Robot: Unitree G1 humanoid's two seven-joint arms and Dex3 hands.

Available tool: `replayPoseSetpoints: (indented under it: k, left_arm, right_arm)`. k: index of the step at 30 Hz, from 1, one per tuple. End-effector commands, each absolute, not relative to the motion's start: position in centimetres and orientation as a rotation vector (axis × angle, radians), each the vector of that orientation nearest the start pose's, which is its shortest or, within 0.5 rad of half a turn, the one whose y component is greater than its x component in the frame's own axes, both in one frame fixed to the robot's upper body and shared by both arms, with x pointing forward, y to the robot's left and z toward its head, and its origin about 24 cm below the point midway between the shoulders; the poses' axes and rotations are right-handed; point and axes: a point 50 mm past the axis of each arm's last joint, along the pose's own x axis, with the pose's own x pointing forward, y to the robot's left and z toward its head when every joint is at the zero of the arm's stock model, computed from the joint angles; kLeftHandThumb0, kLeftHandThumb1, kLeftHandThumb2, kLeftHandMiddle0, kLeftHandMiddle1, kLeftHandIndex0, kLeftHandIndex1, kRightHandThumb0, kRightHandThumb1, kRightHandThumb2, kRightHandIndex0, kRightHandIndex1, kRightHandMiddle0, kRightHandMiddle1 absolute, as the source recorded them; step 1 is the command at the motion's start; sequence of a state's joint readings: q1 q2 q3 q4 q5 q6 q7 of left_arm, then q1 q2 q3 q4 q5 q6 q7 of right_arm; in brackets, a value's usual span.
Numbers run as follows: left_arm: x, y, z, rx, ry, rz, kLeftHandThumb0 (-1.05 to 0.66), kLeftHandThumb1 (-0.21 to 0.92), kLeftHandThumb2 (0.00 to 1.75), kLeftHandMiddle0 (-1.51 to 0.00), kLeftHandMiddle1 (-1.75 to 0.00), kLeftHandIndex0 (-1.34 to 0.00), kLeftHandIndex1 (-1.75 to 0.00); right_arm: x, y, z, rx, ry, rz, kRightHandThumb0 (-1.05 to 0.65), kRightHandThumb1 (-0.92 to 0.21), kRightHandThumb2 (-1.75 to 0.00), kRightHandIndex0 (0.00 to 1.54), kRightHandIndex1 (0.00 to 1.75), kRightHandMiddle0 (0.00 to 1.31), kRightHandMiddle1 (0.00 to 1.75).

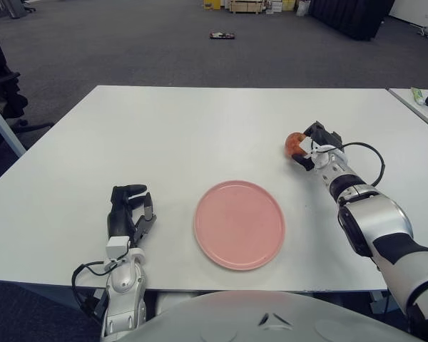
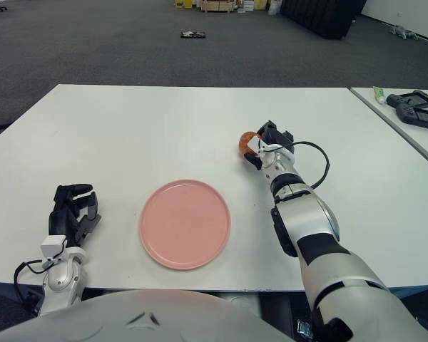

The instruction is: Put the apple into the plate.

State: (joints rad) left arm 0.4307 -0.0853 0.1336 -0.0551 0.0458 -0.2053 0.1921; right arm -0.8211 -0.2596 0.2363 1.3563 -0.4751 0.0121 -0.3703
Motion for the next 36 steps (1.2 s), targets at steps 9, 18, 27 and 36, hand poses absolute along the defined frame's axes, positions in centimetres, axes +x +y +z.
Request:
replayPoseSetpoints:
  k: [9, 18, 27, 36]
  left_arm:
    - [15.0, 20.1, -2.2, 0.035, 0.211, 0.451, -0.35, 0.85, 0.63, -0.4, -1.57, -0.24, -1.75]
    - [15.5, 20.0, -2.3, 0.032, 0.211, 0.441, -0.36, 0.84, 0.65, -0.42, -1.55, -0.24, -1.75]
    - [16.0, 19.8, -2.4, 0.029, 0.201, 0.421, -0.36, 0.84, 0.65, -0.42, -1.55, -0.24, -1.75]
    - [16.2, 19.7, -2.5, 0.024, 0.193, 0.411, -0.36, 0.84, 0.65, -0.41, -1.55, -0.24, -1.75]
  right_arm:
    - [37.7, -18.9, 5.3, -0.884, 0.124, -0.203, 0.0, -0.13, -1.53, 0.77, 1.71, 0.5, 1.75]
    - [37.0, -17.9, 6.8, -0.797, -0.145, -0.14, 0.0, -0.11, -1.56, 0.79, 1.71, 0.53, 1.75]
    - [34.7, -16.4, 9.1, -0.675, -0.334, -0.015, 0.0, -0.06, -1.6, 0.83, 1.69, 0.56, 1.75]
    - [31.6, -14.3, 10.9, -0.567, -0.39, 0.127, 0.0, -0.06, -1.6, 0.84, 1.68, 0.56, 1.75]
